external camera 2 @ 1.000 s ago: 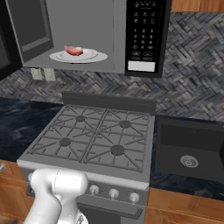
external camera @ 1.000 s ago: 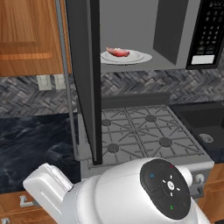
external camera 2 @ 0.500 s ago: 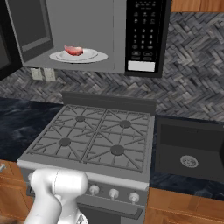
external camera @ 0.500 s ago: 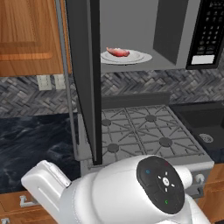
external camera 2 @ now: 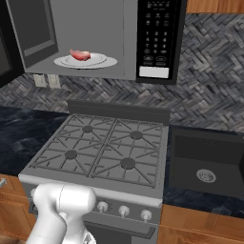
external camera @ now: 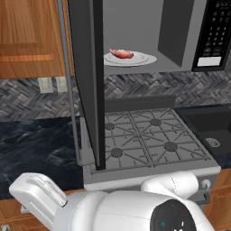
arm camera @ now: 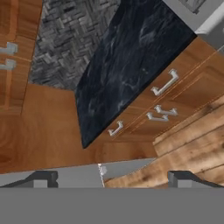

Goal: Transport the steak from the fridge to the microwave and turn on the microwave.

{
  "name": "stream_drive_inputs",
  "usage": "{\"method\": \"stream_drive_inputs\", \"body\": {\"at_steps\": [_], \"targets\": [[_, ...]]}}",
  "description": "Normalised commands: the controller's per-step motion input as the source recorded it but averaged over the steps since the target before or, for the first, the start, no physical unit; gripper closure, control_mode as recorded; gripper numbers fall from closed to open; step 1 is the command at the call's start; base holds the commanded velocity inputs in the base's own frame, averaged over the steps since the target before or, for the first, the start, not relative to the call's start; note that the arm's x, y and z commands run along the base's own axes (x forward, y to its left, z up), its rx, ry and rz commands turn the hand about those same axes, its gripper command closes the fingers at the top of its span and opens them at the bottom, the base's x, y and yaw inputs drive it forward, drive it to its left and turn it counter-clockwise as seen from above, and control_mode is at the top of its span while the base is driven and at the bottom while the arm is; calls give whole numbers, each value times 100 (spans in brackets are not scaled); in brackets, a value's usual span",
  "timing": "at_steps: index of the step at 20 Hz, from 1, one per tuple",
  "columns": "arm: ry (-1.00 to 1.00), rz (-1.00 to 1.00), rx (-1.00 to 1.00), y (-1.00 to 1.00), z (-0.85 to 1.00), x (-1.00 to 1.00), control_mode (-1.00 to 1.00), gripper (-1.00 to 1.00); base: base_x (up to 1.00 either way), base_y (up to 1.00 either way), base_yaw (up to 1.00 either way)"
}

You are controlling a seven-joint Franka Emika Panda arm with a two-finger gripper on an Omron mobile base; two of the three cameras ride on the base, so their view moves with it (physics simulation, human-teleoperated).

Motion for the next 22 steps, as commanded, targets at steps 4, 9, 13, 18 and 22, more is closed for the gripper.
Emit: {"method": "stream_drive_inputs", "body": {"at_steps": [4, 9, 13, 18, 22], "targets": [[-18, -8, 5, 3, 21, 10, -100, -100, 0, 0, 0], [0, -7, 10, 0, 32, 11, -100, -100, 0, 0, 0], [0, -8, 8, 0, 40, 6, -100, -100, 0, 0, 0], [0, -8, 11, 0, 36, 2, -100, -100, 0, 0, 0], [0, -10, 5, 2, 12, 6, -100, -100, 0, 0, 0]]}}
